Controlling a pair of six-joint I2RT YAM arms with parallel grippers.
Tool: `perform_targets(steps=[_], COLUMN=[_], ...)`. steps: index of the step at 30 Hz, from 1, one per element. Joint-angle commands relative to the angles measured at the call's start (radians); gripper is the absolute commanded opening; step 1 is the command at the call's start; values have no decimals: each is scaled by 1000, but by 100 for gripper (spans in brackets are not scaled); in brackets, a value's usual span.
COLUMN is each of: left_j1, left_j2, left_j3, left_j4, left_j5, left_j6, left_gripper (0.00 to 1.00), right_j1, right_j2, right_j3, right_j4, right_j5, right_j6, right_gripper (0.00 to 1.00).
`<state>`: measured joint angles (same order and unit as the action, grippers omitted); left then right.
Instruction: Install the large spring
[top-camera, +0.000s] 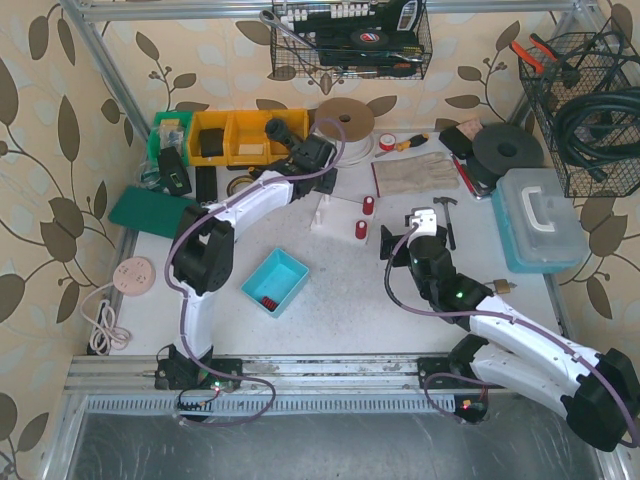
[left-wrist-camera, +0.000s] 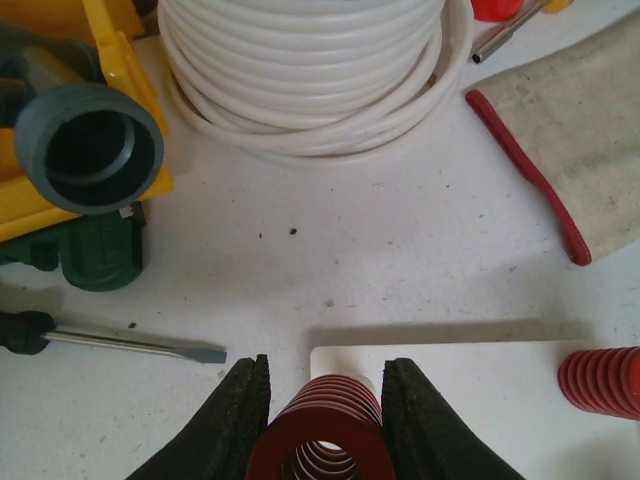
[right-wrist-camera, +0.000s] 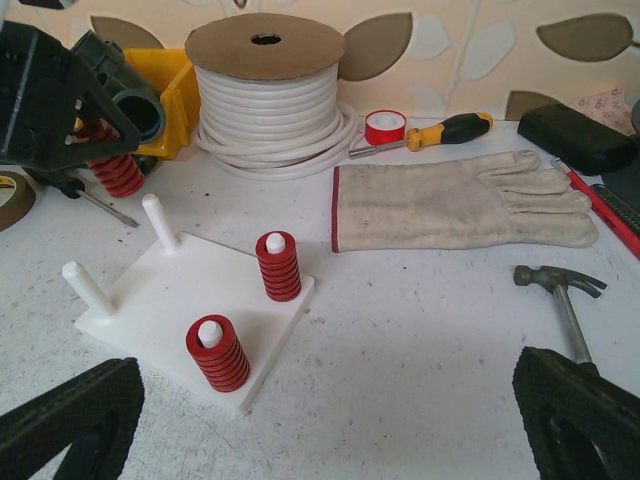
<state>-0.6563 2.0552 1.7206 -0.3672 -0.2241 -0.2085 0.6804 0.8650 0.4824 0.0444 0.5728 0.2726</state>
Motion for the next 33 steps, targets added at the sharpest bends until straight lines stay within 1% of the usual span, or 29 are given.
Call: perform_targets(steps=[1,5,10,17,27,28,31,33], left_j1=[-7,-7,-6,-5,-2,-2,-2,-2], left_j2=[17,44,65,83,136,140,142,137], left_j3=[49,68,59,60,85,91,98,104], left_j4=[25,3,19,15,29,26,16,3], left_j5=[29,37,65,48,59,59,60,61], left_j6=[21,26,28,44,67,67,71,74], left_gripper=[0,0,0,0,0,4,23,33], right_j1=[-4,-4,-4,-5,-7,-8,-8,-10], right_j2=[-8,-5,-4,-8,-3,-2,-1,0], right_j3=[-8,-8,-8,-8,-7,-8,-8,-7], right_j4=[-1,0,2,3,7,6,6,8], right_j5=[2,3,-1,2,1,1,-2,-6], right_j6=[-1,-4,-6,-11,-14,-15,-14,-15], right_gripper=[99,99,99,98,98,98,98,98])
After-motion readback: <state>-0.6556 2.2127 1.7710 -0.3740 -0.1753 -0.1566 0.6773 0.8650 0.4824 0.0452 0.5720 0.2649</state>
